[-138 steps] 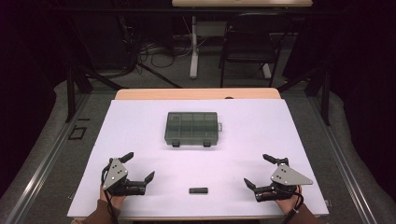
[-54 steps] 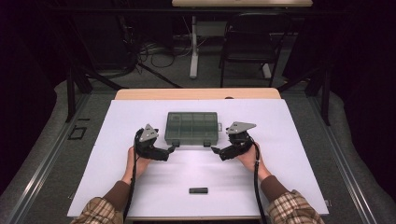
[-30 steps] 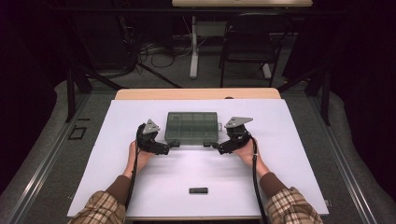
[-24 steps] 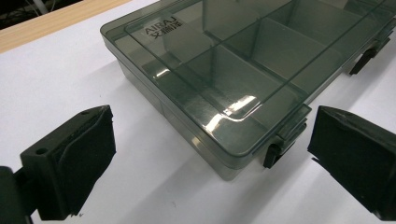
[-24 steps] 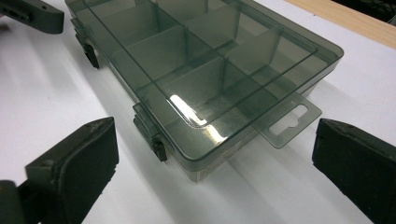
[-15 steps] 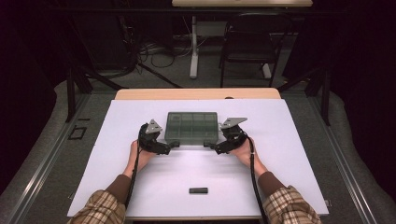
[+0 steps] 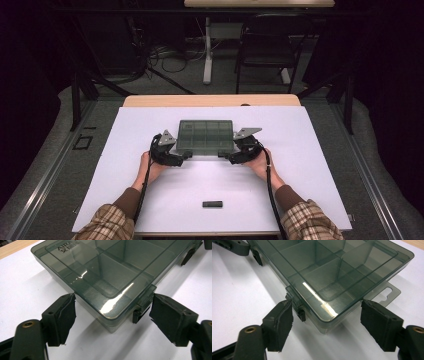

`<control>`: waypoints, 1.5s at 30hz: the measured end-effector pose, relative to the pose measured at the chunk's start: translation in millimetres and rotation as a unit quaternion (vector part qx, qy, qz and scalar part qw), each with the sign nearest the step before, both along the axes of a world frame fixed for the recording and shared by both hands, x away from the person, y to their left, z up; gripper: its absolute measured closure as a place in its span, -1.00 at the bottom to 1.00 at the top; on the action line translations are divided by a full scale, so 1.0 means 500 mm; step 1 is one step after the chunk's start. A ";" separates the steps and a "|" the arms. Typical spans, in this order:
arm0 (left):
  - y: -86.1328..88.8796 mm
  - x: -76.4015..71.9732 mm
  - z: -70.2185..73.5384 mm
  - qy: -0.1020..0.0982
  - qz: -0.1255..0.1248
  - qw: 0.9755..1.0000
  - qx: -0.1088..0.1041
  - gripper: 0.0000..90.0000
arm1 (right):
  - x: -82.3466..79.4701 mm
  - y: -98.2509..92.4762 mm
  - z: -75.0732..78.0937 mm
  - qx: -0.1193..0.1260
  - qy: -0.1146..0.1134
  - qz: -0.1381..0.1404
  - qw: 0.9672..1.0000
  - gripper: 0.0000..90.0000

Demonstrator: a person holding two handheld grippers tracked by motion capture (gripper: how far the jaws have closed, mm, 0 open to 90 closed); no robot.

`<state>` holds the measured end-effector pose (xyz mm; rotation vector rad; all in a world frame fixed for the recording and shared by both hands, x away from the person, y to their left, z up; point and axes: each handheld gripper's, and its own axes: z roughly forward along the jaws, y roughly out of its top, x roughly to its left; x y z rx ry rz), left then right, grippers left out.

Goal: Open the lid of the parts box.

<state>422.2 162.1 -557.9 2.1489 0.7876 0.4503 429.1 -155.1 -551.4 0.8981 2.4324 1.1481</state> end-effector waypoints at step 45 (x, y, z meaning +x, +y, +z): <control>0.005 -0.010 -0.001 -0.001 0.009 1.000 -0.010 -0.33 | -0.002 -0.012 0.005 0.025 0.006 -0.006 1.000 -0.13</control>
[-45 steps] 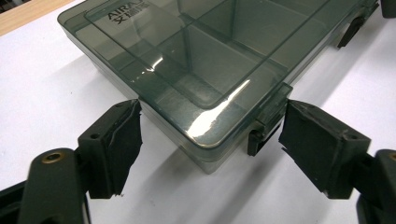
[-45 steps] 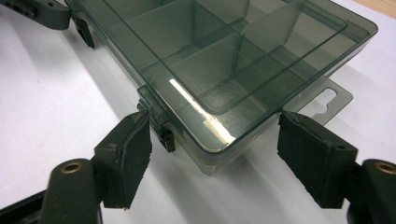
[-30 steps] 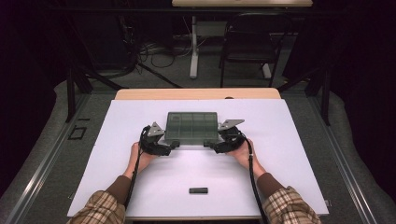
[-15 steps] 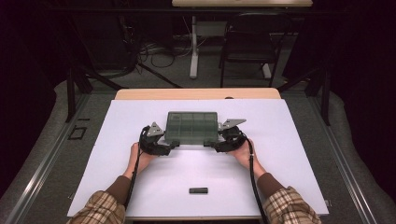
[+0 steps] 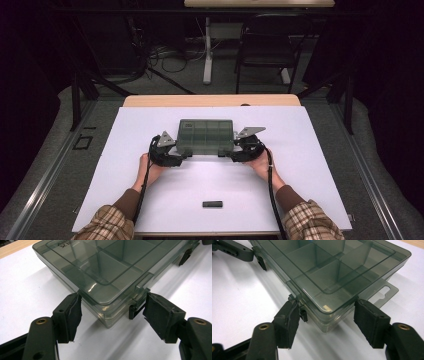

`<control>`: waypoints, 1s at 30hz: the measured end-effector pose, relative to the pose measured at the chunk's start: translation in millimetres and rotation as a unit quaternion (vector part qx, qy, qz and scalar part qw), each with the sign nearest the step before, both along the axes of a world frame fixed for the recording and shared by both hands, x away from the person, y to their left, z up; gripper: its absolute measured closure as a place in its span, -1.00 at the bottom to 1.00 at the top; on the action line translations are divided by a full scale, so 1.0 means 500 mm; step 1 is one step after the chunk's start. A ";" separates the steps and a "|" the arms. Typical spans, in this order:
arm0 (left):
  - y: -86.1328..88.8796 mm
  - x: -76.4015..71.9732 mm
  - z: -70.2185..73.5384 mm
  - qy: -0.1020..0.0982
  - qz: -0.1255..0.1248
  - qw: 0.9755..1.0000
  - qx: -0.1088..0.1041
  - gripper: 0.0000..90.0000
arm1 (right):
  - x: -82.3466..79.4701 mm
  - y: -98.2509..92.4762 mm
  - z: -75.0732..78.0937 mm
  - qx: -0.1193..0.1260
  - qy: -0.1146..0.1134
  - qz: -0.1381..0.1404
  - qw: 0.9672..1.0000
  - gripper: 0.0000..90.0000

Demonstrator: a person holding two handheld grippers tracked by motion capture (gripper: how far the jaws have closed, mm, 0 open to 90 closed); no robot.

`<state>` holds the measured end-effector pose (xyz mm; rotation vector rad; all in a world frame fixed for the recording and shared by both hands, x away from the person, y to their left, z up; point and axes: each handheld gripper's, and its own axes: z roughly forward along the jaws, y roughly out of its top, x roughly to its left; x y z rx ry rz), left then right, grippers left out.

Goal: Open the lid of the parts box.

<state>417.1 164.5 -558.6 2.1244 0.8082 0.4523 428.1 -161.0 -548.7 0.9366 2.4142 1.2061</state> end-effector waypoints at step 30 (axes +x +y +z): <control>0.005 -0.020 0.033 -0.064 0.030 0.997 -0.006 -0.33 | -0.010 -0.014 0.022 0.037 -0.017 -0.022 0.999 0.19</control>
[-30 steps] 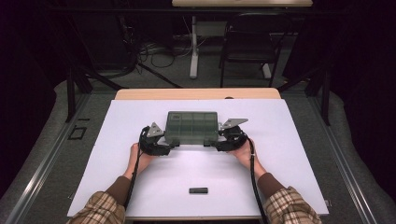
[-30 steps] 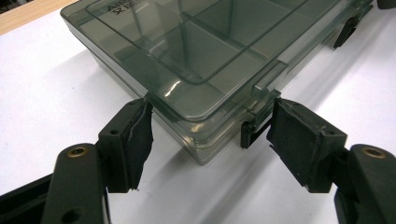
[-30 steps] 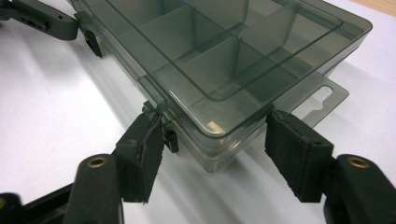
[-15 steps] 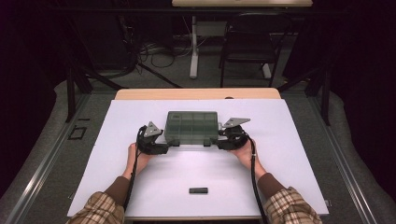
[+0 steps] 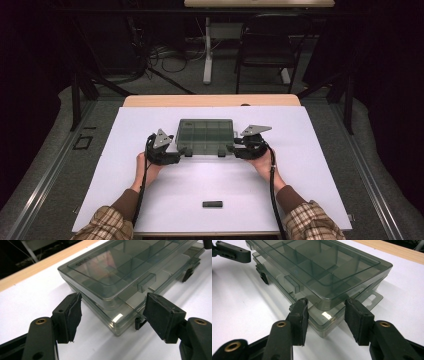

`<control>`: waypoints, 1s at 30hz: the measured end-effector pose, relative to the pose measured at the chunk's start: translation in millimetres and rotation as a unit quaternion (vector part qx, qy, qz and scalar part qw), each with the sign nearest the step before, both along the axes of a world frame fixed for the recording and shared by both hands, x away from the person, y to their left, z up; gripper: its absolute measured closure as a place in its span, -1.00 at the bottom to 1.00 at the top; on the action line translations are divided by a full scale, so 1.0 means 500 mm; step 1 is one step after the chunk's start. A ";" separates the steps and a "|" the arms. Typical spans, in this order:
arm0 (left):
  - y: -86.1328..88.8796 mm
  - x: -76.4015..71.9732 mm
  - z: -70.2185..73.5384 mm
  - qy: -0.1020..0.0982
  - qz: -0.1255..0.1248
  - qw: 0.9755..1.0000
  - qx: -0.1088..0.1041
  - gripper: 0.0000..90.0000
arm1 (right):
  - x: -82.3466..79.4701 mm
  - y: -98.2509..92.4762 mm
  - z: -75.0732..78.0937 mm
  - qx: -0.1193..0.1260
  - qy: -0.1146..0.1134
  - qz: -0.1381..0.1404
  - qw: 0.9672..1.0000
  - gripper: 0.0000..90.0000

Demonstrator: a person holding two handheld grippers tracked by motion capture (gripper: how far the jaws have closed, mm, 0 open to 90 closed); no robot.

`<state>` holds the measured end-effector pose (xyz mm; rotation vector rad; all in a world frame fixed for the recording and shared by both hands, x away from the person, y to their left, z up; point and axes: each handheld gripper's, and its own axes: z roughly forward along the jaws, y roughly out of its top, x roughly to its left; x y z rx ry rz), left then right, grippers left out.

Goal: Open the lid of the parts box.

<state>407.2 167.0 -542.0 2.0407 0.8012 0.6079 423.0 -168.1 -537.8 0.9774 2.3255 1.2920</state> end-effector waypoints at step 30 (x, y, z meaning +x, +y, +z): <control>-0.007 -0.004 0.001 -0.064 0.026 0.998 -0.007 -0.03 | -0.007 0.000 0.004 -0.027 -0.063 -0.004 0.998 -0.09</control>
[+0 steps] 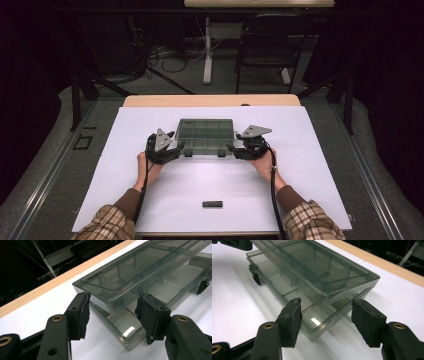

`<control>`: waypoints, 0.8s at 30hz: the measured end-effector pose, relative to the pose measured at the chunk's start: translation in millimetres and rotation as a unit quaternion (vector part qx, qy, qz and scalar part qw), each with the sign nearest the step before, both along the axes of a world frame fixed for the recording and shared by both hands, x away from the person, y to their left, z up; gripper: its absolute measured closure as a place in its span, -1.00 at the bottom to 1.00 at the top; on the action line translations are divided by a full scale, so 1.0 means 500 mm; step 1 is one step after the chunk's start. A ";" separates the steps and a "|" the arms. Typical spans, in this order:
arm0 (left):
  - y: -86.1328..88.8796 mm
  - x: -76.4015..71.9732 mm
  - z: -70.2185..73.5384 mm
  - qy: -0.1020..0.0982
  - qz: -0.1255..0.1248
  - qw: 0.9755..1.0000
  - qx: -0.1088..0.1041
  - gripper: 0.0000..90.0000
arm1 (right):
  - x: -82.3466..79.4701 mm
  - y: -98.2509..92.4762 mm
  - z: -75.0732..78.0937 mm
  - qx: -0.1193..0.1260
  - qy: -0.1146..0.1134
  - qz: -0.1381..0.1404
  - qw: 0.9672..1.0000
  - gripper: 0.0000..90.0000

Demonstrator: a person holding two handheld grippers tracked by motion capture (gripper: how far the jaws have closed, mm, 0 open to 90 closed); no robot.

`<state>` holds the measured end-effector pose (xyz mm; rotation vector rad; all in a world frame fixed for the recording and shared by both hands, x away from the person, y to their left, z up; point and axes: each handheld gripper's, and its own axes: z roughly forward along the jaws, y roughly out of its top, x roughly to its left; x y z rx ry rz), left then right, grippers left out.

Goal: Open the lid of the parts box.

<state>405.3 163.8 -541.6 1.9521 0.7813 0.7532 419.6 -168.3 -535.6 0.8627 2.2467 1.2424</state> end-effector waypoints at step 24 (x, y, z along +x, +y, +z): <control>0.001 0.004 0.002 -0.020 0.003 1.000 0.015 -0.01 | -0.007 0.019 0.006 -0.039 -0.074 -0.004 0.996 0.16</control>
